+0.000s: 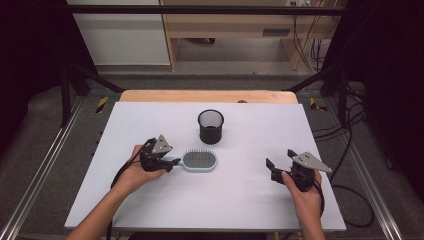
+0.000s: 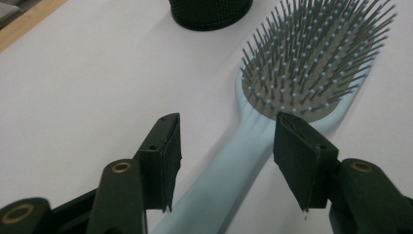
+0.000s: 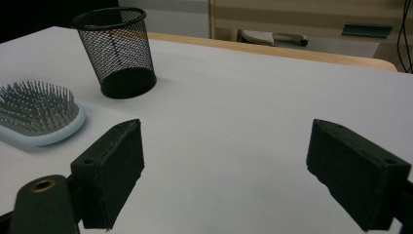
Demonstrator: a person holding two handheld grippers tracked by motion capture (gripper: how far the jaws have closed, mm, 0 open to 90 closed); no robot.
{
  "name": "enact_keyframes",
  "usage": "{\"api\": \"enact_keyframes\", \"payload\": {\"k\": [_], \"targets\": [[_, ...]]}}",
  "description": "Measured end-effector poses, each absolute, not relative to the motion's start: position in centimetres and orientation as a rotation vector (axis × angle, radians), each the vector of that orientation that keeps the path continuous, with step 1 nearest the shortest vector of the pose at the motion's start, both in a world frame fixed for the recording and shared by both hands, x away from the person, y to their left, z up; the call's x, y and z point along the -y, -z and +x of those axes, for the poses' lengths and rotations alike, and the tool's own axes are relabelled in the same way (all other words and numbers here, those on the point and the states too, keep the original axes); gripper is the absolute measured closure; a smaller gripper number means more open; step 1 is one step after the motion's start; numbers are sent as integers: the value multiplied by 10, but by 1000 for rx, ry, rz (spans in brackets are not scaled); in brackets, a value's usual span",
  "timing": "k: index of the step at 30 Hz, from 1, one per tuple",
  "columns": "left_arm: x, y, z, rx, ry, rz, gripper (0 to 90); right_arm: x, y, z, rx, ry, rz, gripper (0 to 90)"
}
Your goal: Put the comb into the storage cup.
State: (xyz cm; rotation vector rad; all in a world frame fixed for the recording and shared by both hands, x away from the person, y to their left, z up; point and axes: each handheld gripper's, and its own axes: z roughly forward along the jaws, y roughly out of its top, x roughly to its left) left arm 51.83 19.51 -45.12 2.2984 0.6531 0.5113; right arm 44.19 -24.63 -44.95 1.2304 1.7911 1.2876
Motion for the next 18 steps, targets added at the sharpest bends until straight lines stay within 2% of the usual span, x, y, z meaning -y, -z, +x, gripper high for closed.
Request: {"api": "enact_keyframes", "payload": {"k": [18], "targets": [[-192,464,526,-591,-447,2373,443,247,450,442,-1795,-1287,1234,137]]}}
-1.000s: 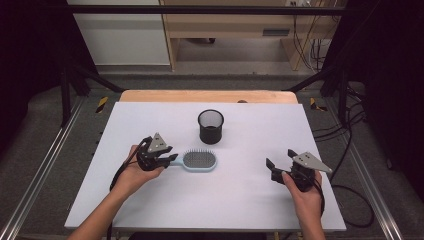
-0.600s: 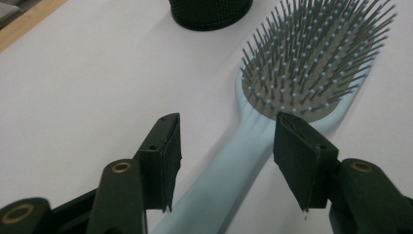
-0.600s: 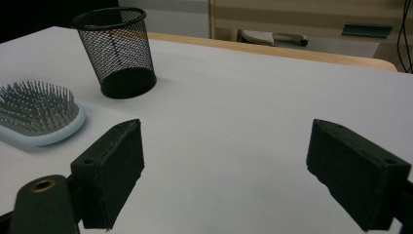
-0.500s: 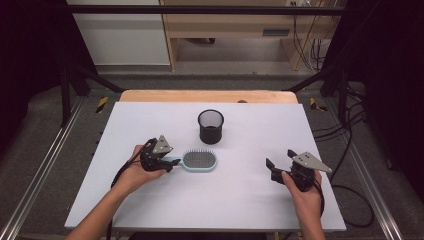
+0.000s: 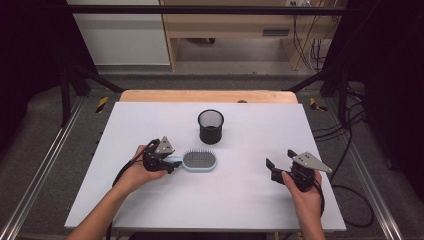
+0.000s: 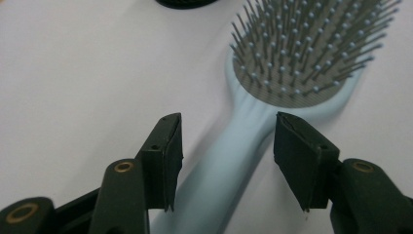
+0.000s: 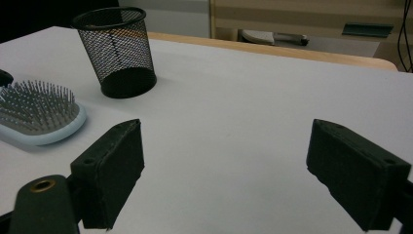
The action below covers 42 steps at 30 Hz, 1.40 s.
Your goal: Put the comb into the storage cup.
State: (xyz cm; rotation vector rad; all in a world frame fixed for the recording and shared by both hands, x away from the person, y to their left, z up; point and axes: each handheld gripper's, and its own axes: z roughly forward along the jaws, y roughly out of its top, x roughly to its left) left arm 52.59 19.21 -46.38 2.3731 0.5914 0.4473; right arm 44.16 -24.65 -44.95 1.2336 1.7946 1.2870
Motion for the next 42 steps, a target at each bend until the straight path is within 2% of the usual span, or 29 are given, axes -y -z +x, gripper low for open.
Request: {"api": "enact_keyframes", "payload": {"k": [11,28,42], "targets": [[-195,468,528,-582,-417,2408,445,246,450,442,-1800,-1283,1231,137],[-194,461,519,-580,-384,2461,580,246,450,442,-1804,-1283,1231,137],[-187,461,519,-559,-386,2447,578,245,450,442,-1809,-1280,1233,137]]}}
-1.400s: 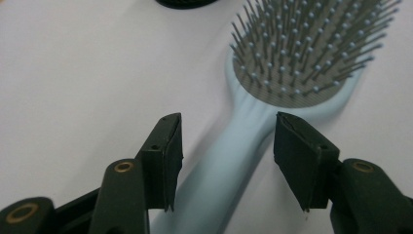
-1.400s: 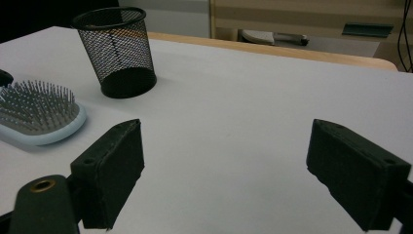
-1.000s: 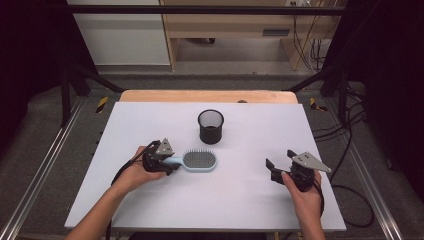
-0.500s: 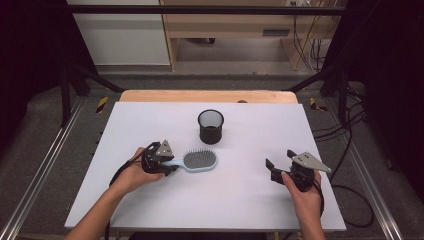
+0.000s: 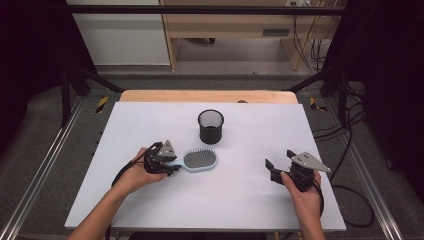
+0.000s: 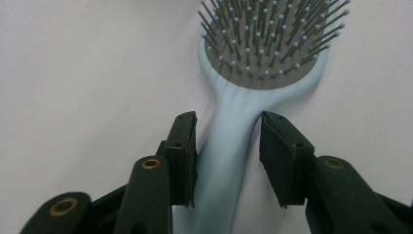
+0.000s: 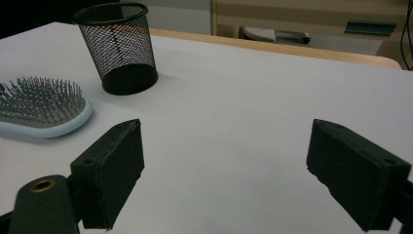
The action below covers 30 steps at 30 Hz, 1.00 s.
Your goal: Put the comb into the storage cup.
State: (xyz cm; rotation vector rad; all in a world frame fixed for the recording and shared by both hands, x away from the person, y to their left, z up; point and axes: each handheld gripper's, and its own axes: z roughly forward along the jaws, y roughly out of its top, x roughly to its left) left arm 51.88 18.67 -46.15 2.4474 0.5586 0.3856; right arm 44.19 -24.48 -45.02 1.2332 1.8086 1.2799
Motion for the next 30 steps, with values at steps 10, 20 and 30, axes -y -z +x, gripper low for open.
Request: {"api": "enact_keyframes", "payload": {"k": [10,20,30], "targets": [[-183,465,520,-533,-375,2458,541,245,451,442,-1810,-1280,1230,136],[-181,462,517,-519,-355,2488,617,245,451,442,-1813,-1278,1232,136],[-179,462,516,-497,-330,2504,687,245,451,442,-1815,-1276,1230,136]]}}
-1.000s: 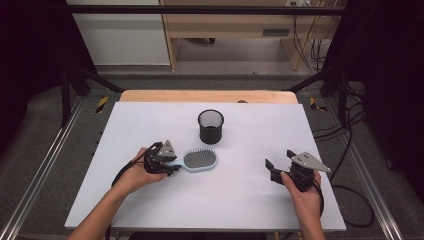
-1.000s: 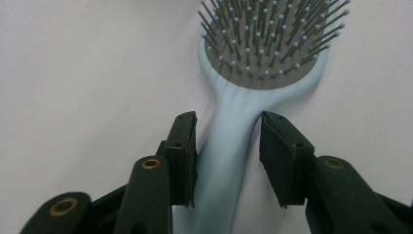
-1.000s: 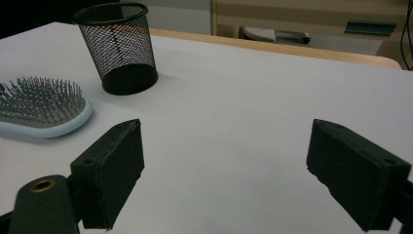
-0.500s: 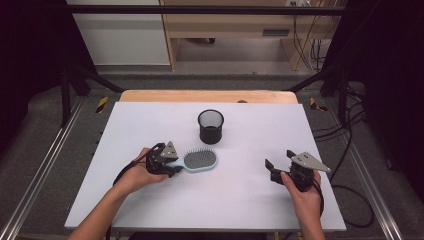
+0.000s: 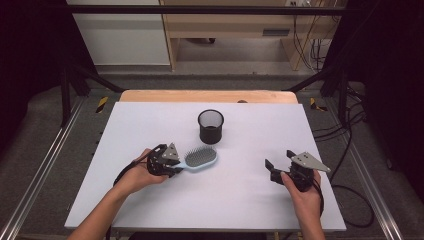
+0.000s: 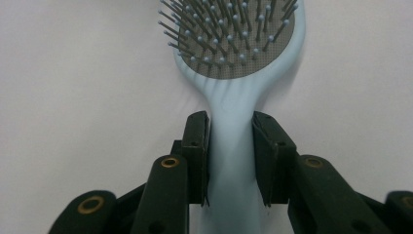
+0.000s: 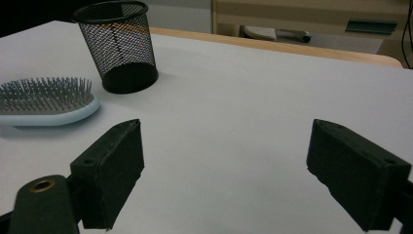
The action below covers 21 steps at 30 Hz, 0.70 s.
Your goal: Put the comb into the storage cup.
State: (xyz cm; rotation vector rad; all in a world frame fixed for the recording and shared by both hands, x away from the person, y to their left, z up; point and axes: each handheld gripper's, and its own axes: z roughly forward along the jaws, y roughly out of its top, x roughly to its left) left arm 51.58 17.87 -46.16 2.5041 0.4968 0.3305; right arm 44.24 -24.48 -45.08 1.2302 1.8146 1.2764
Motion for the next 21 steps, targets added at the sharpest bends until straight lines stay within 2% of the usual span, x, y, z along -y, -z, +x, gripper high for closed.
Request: {"api": "enact_keyframes", "payload": {"k": [21], "targets": [[-177,462,508,-526,-385,2493,695,245,451,442,-1814,-1275,1230,136]]}}
